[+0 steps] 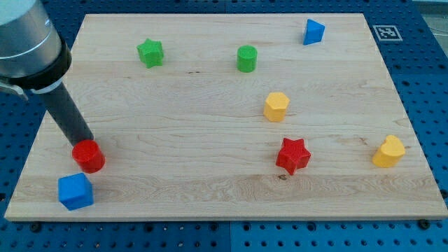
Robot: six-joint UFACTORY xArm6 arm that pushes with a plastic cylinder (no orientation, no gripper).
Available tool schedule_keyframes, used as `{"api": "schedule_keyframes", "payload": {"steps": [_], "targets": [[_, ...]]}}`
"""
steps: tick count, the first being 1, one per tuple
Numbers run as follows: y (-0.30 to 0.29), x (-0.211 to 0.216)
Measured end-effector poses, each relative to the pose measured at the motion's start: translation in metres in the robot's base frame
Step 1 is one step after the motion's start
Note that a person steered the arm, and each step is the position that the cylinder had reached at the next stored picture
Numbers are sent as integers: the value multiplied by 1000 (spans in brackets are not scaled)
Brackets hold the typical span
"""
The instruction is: Move your arm to the right of the red star
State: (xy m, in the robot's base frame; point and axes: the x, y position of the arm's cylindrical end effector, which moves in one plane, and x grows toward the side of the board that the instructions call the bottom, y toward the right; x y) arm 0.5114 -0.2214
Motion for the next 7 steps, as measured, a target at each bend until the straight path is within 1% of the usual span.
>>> {"api": "schedule_keyframes", "payload": {"steps": [1, 3, 4, 5, 6, 7], "targets": [[1, 13], [4, 16], [30, -14], [59, -27], [112, -27], [134, -27]]}}
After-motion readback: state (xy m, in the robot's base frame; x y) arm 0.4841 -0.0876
